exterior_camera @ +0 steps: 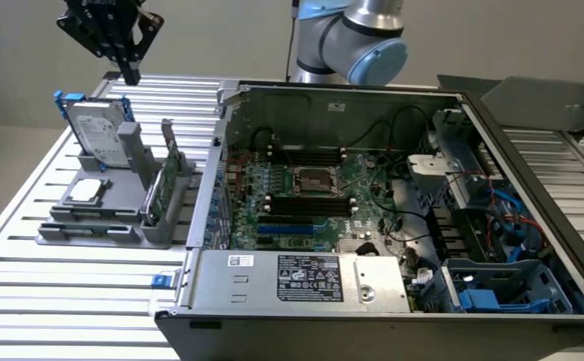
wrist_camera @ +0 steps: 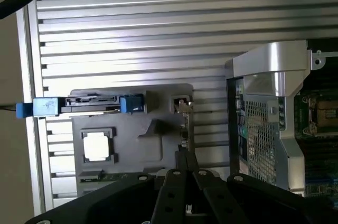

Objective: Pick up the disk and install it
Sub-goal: 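Reach for the disk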

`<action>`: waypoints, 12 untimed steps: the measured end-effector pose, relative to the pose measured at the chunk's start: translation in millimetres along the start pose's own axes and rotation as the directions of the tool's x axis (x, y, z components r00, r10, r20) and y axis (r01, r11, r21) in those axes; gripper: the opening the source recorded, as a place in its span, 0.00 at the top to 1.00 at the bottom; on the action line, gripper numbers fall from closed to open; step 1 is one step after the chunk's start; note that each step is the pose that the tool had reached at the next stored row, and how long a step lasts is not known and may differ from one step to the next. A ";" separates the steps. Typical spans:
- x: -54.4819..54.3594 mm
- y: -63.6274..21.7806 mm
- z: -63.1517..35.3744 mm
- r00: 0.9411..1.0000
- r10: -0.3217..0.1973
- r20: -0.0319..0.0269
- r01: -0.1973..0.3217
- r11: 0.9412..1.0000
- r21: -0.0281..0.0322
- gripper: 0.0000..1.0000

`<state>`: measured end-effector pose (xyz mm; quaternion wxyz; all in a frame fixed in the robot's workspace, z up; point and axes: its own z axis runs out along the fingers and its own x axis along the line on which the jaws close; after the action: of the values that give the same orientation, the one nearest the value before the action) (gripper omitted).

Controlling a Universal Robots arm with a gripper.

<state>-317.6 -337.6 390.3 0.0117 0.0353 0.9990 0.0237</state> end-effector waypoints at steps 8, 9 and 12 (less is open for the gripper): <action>36.8 5.0 -0.1 1.000 0.000 0.000 0.000 1.000 0.002 0.89; 41.4 5.6 0.1 1.000 0.000 0.000 0.000 1.000 0.003 0.89; 55.3 7.1 1.4 1.000 0.000 0.000 0.000 1.000 0.003 0.89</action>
<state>-372.2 -326.5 388.0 0.0117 0.0354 0.9991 0.0224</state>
